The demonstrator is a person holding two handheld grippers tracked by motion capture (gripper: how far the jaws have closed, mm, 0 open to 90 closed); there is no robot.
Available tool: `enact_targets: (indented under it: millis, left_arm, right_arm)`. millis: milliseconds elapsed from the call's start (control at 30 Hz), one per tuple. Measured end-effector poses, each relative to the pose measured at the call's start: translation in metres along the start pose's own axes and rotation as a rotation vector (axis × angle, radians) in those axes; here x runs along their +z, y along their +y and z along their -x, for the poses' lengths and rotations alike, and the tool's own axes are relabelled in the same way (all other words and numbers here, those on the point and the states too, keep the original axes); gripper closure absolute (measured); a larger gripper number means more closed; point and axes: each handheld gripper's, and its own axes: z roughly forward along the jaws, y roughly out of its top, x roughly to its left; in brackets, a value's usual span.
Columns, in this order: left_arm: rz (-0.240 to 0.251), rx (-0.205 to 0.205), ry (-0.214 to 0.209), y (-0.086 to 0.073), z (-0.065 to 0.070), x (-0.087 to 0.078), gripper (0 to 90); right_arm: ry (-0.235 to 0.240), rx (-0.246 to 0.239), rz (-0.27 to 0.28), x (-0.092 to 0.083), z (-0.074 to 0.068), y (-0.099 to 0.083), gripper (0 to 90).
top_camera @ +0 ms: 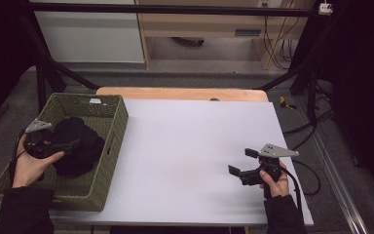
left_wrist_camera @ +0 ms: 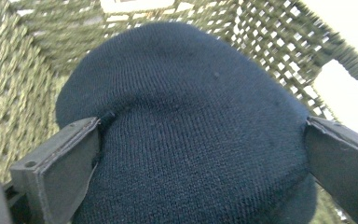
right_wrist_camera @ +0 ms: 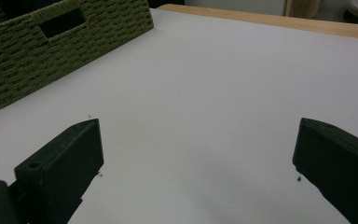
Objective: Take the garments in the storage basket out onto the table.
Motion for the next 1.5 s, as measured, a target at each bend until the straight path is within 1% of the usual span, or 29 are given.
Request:
enact_targets:
  millis: [133, 267, 300, 367, 400, 467, 500, 667, 700, 733, 800, 833, 867, 900, 933, 967, 1000, 1067, 1100, 1167, 1200, 1233, 1300, 1333, 1433, 1500]
  left_arm:
    - [-0.007, 0.005, 0.002, -0.002, 0.001, 0.002, 0.0]
    - [-0.013, -0.007, -0.021, -0.007, 0.001, 0.006, 0.0]
    - [-0.023, -0.007, -0.024, -0.009, 0.001, 0.007, 0.0]
    - [-0.057, 0.013, -0.013, -0.012, 0.002, 0.011, 0.0]
    - [-0.065, 0.018, -0.009, -0.014, 0.002, 0.012, 0.0]
    - [-0.053, -0.008, -0.013, -0.016, 0.001, 0.013, 0.0]
    - [-0.052, -0.014, -0.015, -0.016, 0.001, 0.013, 0.0]
    - [-0.044, -0.017, -0.004, -0.016, 0.002, 0.014, 2.0]
    - [-0.044, -0.017, 0.0, -0.015, 0.002, 0.013, 5.3]
    - [-0.045, -0.015, 0.003, -0.015, 0.002, 0.013, 5.3]
    - [-0.046, -0.011, 0.013, -0.015, 0.002, 0.013, 9.2]
    - [-0.044, -0.005, 0.018, -0.015, 0.003, 0.013, 12.1]
    - [-0.045, 0.003, 0.025, -0.015, 0.003, 0.012, 18.6]
    - [-0.045, 0.008, 0.027, -0.015, 0.003, 0.012, 20.9]
    - [-0.047, 0.01, 0.027, -0.015, 0.004, 0.012, 20.9]
    - [-0.051, 0.011, 0.027, -0.015, 0.004, 0.012, 23.6]
    - [-0.055, 0.018, 0.028, -0.015, 0.004, 0.012, 28.9]
    - [-0.06, 0.015, 0.026, -0.015, 0.004, 0.011, 34.4]
    - [-0.062, 0.016, 0.024, -0.015, 0.004, 0.011, 34.4]
    - [-0.066, 0.012, 0.015, -0.015, 0.004, 0.01, 39.3]
    - [-0.066, 0.011, 0.008, -0.015, 0.003, 0.01, 43.5]
    - [-0.066, 0.012, 0.001, -0.015, 0.003, 0.009, 43.5]
    - [-0.061, 0.015, -0.011, -0.015, 0.003, 0.009, 47.3]
    - [-0.06, 0.014, -0.013, -0.015, 0.002, 0.008, 50.2]
    - [-0.056, 0.015, -0.016, -0.015, 0.002, 0.007, 52.3]
    - [-0.056, 0.013, -0.017, -0.015, 0.002, 0.006, 56.1]
  right_arm:
    - [-0.001, -0.002, 0.001, 0.0, 0.0, 0.0, 1.9]
    - [-0.001, 0.001, -0.001, 0.0, 0.0, 0.0, 1.9]
    - [0.0, 0.002, -0.001, 0.0, 0.0, 0.0, 1.9]
    - [-0.001, 0.002, 0.0, 0.0, 0.0, 0.0, 1.9]
    - [-0.001, 0.002, 0.0, 0.0, 0.0, 0.0, 1.9]
    - [-0.002, 0.002, 0.001, 0.0, 0.0, 0.0, 1.9]
    - [-0.003, 0.001, 0.0, 0.0, 0.0, 0.0, 1.9]
    - [-0.002, 0.001, 0.002, 0.0, 0.0, 0.0, 1.9]
    - [-0.002, 0.0, 0.001, 0.0, 0.0, 0.0, 1.9]
    - [-0.002, 0.0, 0.001, 0.0, 0.0, 0.0, 1.9]
    - [-0.001, 0.0, 0.002, 0.0, 0.0, 0.0, 1.9]
    - [-0.001, -0.001, 0.003, 0.0, 0.0, 0.0, 1.9]
    - [-0.002, -0.001, 0.003, -0.001, 0.001, 0.0, 1.9]
    - [-0.003, -0.001, 0.002, -0.001, 0.001, 0.0, 1.9]
    - [-0.003, -0.001, 0.002, -0.001, 0.001, 0.0, 1.9]
    - [-0.003, -0.001, 0.003, -0.001, 0.001, 0.0, 1.9]
    - [-0.002, -0.001, 0.003, -0.001, 0.001, 0.0, 1.9]
    - [-0.002, 0.0, 0.001, 0.0, 0.0, 0.0, 1.9]
    - [-0.002, 0.0, 0.001, 0.0, 0.0, 0.0, 1.9]
    - [-0.002, 0.0, 0.0, 0.0, 0.0, 0.0, 1.9]
    - [-0.001, 0.0, 0.001, 0.0, 0.0, 0.0, 1.9]
    - [-0.001, 0.0, 0.001, 0.0, 0.0, 0.0, 1.9]
    - [-0.002, -0.001, 0.003, -0.001, 0.0, 0.0, 2.0]
    - [-0.001, 0.0, 0.004, -0.001, 0.001, 0.0, 2.0]
    - [-0.001, 0.0, 0.004, -0.001, 0.001, 0.0, 1.9]
    - [-0.002, -0.001, 0.003, -0.001, 0.001, 0.0, 2.0]
